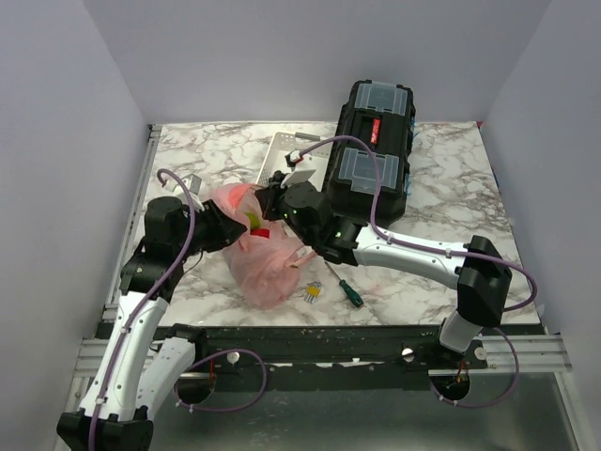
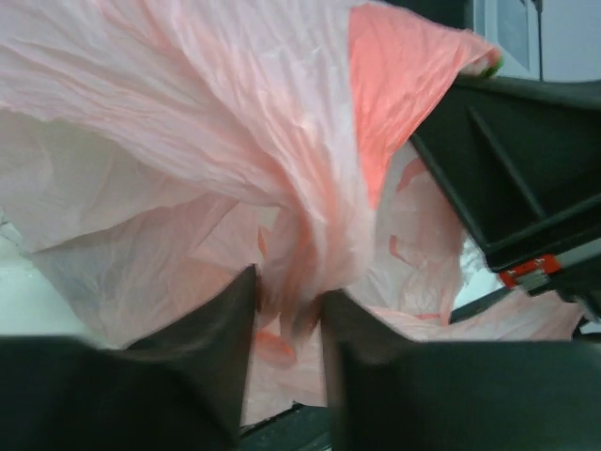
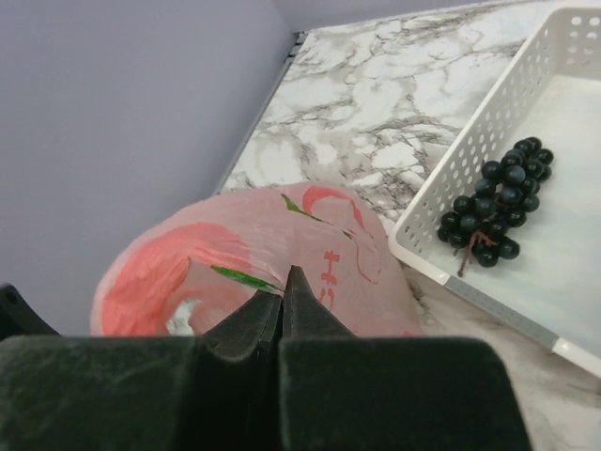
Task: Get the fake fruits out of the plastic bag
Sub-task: Adjust the plastic bag at the center of the board.
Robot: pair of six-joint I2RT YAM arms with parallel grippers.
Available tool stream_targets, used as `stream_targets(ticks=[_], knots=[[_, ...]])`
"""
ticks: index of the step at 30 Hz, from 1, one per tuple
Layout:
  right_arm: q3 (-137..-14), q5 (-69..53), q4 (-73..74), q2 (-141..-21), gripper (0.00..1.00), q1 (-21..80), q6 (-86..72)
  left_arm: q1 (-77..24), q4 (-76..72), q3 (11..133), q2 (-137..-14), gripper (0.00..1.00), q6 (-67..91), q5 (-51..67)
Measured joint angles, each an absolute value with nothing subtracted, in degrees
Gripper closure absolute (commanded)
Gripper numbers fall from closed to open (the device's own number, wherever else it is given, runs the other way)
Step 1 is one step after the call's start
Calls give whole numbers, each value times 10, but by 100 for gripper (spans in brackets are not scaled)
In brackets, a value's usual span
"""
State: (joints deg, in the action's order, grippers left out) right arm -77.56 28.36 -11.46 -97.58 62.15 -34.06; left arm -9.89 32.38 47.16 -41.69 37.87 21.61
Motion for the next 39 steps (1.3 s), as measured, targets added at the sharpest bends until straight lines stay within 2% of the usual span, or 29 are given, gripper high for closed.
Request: stream_targets(ticks=[1, 5, 10, 14, 17, 23, 24, 27, 29, 31, 33, 35, 37, 39], knots=[[-773, 279, -116, -974, 99, 622, -318, -99, 325, 476, -421, 89, 371, 216], [-758, 287, -120, -962, 99, 622, -196, -99, 361, 537, -414, 100, 293, 197], [-758, 319, -152, -961, 99, 624, -21, -102, 417, 602, -396, 100, 193, 95], [-758, 319, -168, -966, 99, 635, 29, -107, 458, 615, -414, 100, 161, -9], [-760, 315, -154, -974, 78, 633, 37, -108, 469, 614, -421, 100, 151, -17], [-854, 267, 6, -980, 37, 614, -20, -105, 482, 611, -397, 100, 142, 2], [-871, 259, 29, -979, 32, 612, -32, -105, 482, 610, -395, 100, 142, 7], [-892, 236, 84, -959, 27, 609, -62, -105, 481, 604, -394, 100, 142, 21], [-892, 229, 115, -936, 27, 620, -71, -105, 482, 598, -395, 100, 142, 26], [-892, 222, 126, -920, 36, 637, -71, -105, 482, 595, -396, 100, 142, 31], [-886, 194, 119, -905, 52, 655, -72, -105, 481, 594, -396, 100, 142, 34], [-872, 161, 100, -898, 57, 668, -79, -105, 481, 593, -395, 100, 141, 36], [-852, 143, 70, -900, 67, 672, -89, -105, 481, 593, -393, 100, 141, 36], [-831, 143, 41, -910, 69, 670, -96, -105, 481, 591, -391, 100, 141, 36]])
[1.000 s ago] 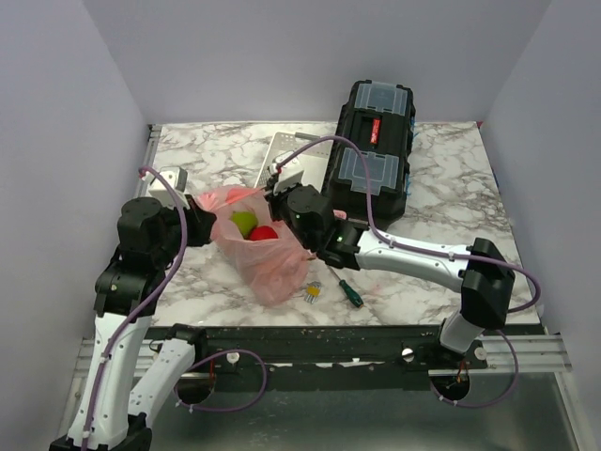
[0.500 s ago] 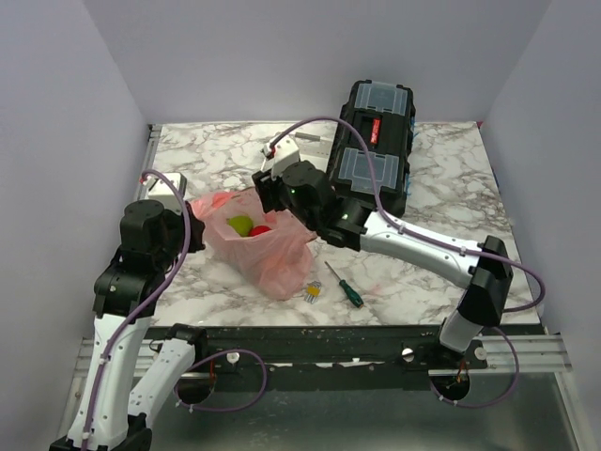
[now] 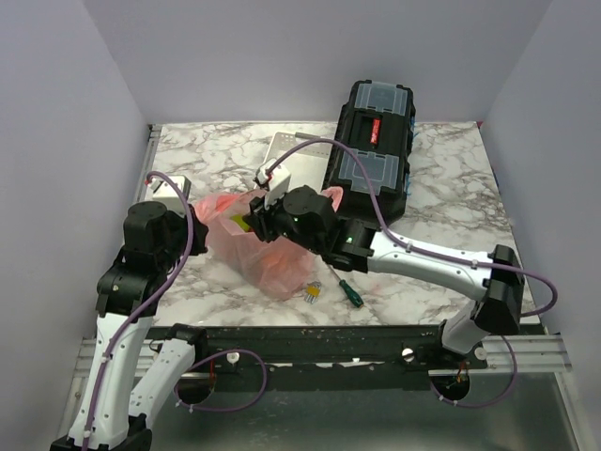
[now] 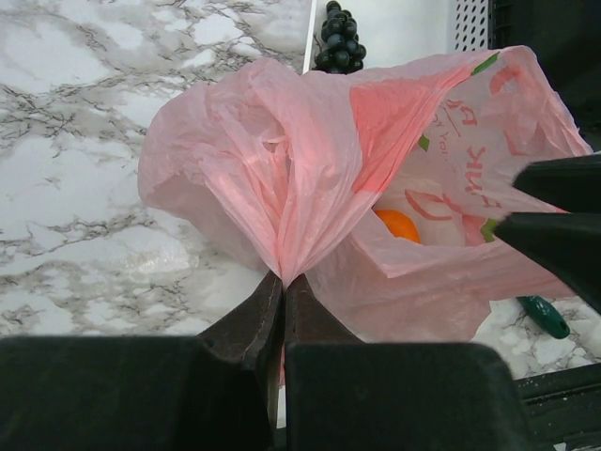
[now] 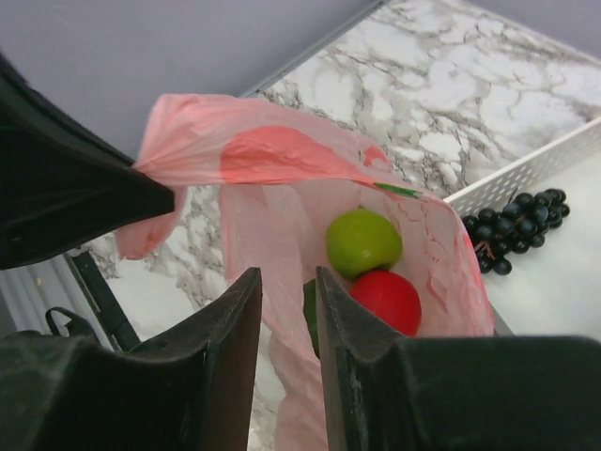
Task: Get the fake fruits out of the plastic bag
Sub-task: Adjust the plastic bag at the center of the board.
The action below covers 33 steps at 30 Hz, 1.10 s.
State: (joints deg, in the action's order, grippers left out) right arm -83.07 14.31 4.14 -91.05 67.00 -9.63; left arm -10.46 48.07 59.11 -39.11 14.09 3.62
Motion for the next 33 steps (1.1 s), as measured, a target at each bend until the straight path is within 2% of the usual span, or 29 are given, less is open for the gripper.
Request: stream_targets(ticks=[4, 7, 10, 16, 20, 22, 23, 25, 27, 28, 29, 32, 33], knots=[[-809, 163, 1, -954, 56, 665, -101, -105, 481, 591, -387, 100, 137, 36], [-809, 164, -11, -990, 56, 661, -94, -105, 482, 591, -385, 100, 132, 36], [-799, 149, -23, -1017, 62, 660, -84, -105, 482, 591, -386, 100, 128, 34], [-682, 98, -108, -1025, 71, 676, -108, -105, 467, 567, -390, 100, 146, -37], [-605, 53, -189, -1060, 72, 685, -170, -105, 452, 529, -407, 100, 177, -110], [-593, 42, -204, -1089, 68, 689, -187, -105, 448, 514, -420, 99, 190, -132], [-589, 41, -207, -1098, 64, 692, -194, -105, 448, 508, -427, 95, 194, -137], [-581, 42, -211, -1101, 59, 696, -202, -105, 449, 501, -436, 77, 197, -139], [-580, 42, -218, -1097, 55, 698, -206, -105, 450, 500, -441, 45, 196, -132], [-580, 42, -219, -1094, 54, 698, -208, -105, 450, 500, -440, 36, 194, -125], [-580, 42, -220, -1089, 53, 698, -211, -105, 451, 500, -439, 29, 193, -115], [-580, 42, -223, -1069, 47, 698, -220, -105, 464, 506, -436, 20, 206, -86], [-580, 42, -225, -1062, 46, 698, -225, -105, 468, 509, -434, 13, 210, -79]])
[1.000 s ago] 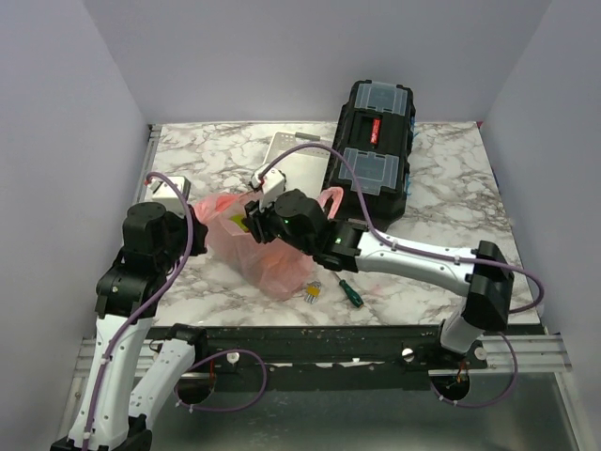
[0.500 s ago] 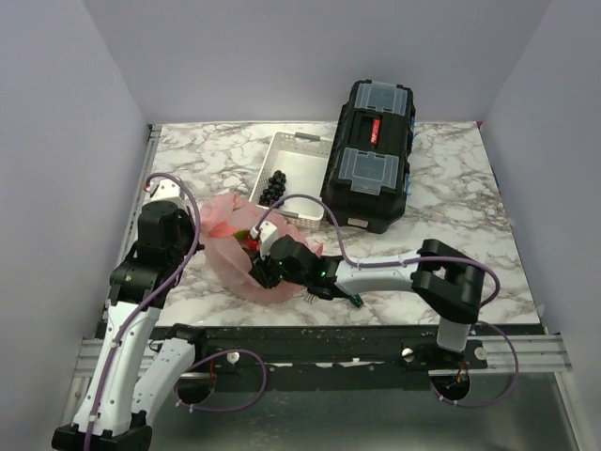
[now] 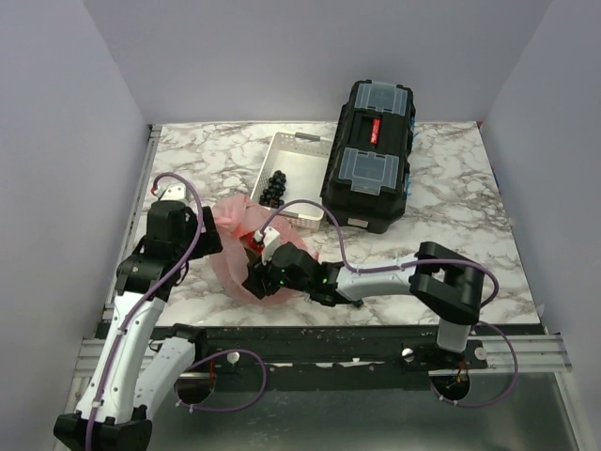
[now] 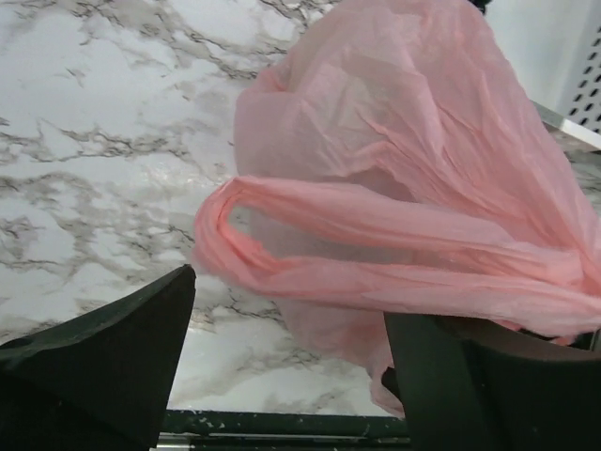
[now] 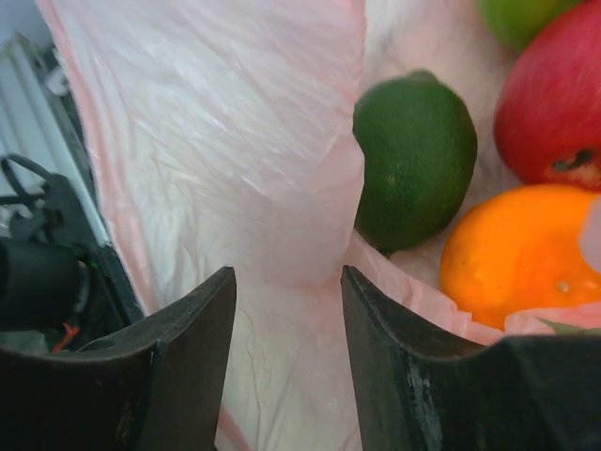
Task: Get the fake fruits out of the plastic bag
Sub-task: Adjust the plastic bag at the center of the board.
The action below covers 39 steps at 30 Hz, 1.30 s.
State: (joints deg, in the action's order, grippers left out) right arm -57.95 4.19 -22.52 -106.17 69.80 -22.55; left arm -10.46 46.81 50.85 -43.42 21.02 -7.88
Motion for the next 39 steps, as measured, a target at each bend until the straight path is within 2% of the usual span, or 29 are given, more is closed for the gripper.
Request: stream_targets(ticks=[3, 6, 9, 14, 17, 20, 21, 25, 28, 33, 37, 39], knots=[[-580, 46, -238, -1042, 45, 698, -241, -105, 487, 521, -415, 5, 229, -49], [-580, 50, -256, -1038, 45, 695, -264, -105, 512, 541, -376, 2, 251, -33], [-580, 50, -267, -1039, 44, 689, -298, -105, 533, 570, -325, 3, 277, -34], [-585, 49, -291, -1047, 43, 677, -353, -105, 529, 577, -196, 20, 312, -28], [-597, 45, -297, -1056, 43, 668, -377, -105, 518, 566, -126, 21, 322, -16], [-603, 40, -304, -1059, 43, 662, -394, -105, 494, 528, -98, 14, 340, 13], [-603, 39, -310, -1059, 43, 658, -406, -105, 454, 439, -128, 9, 374, 70], [-601, 39, -310, -1058, 43, 658, -405, -105, 430, 393, -202, 1, 400, 113], [-590, 40, -309, -1053, 43, 658, -404, -105, 406, 376, -281, 1, 406, 130], [-568, 39, -312, -1043, 46, 656, -401, -105, 359, 376, -305, 13, 399, 131], [-564, 36, -316, -1042, 48, 656, -396, -105, 307, 374, -343, 14, 399, 127], [-564, 34, -317, -1042, 48, 656, -392, -105, 285, 373, -372, 19, 399, 128]])
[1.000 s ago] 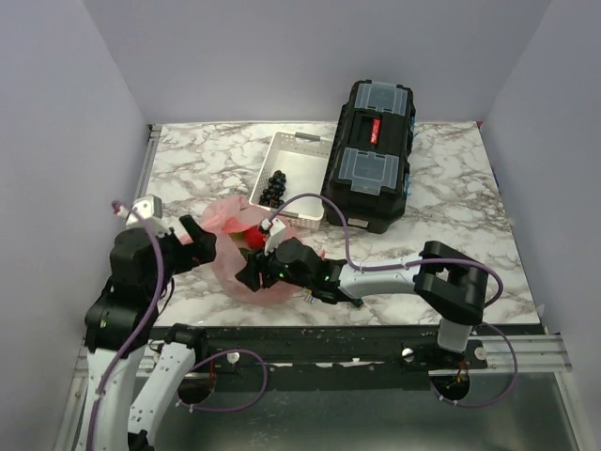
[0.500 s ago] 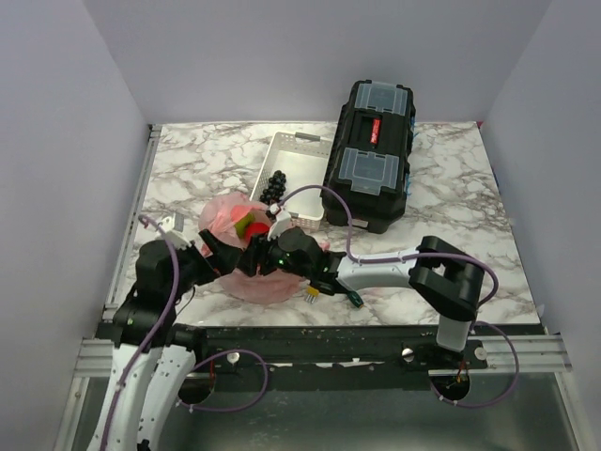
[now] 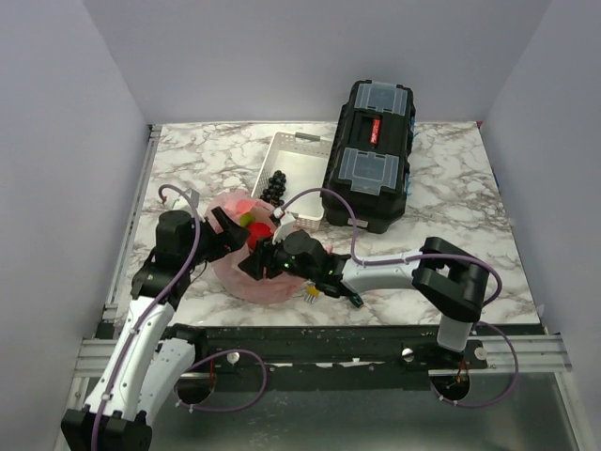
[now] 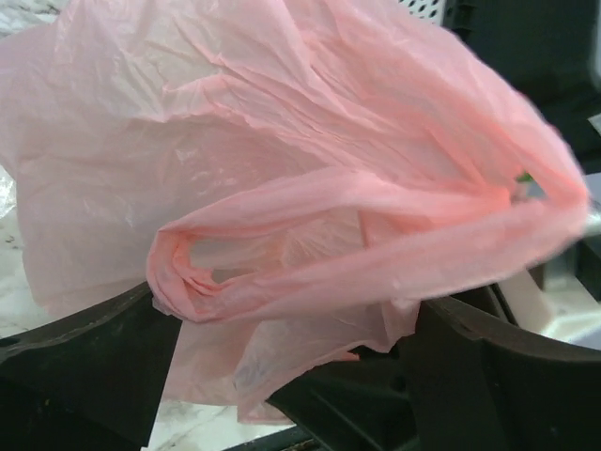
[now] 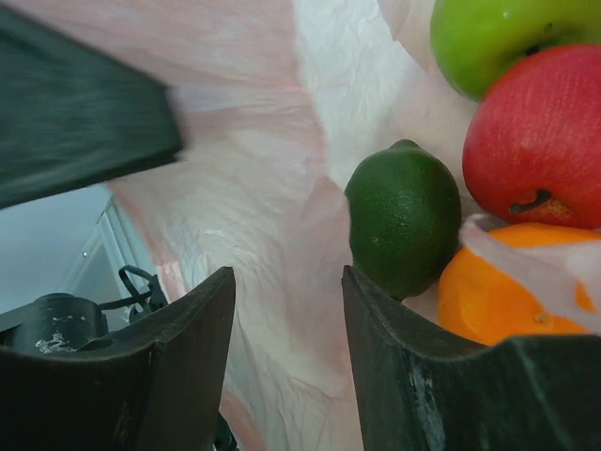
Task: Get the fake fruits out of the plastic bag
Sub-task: Adjust the plastic bag at the center of the board.
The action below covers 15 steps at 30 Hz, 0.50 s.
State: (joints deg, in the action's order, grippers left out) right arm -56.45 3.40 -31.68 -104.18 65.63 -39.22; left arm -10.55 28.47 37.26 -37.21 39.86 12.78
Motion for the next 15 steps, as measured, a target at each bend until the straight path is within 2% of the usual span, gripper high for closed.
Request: stream_targets(ticks=[1, 2, 3, 4, 5, 15], knots=[[-564, 33, -317, -1042, 48, 656, -390, -105, 276, 373, -389, 23, 397, 128], [-564, 32, -317, -1042, 48, 656, -389, -105, 271, 373, -404, 32, 394, 127], [-564, 32, -317, -1042, 48, 656, -388, -105, 266, 373, -424, 54, 390, 124], [-564, 32, -317, -1042, 48, 656, -387, -105, 266, 373, -437, 90, 387, 121], [-564, 33, -316, -1042, 48, 656, -386, -105, 265, 373, -448, 100, 381, 119], [-624, 142, -209, -1041, 41, 656, -345, -101, 326, 385, -486, 100, 368, 97]])
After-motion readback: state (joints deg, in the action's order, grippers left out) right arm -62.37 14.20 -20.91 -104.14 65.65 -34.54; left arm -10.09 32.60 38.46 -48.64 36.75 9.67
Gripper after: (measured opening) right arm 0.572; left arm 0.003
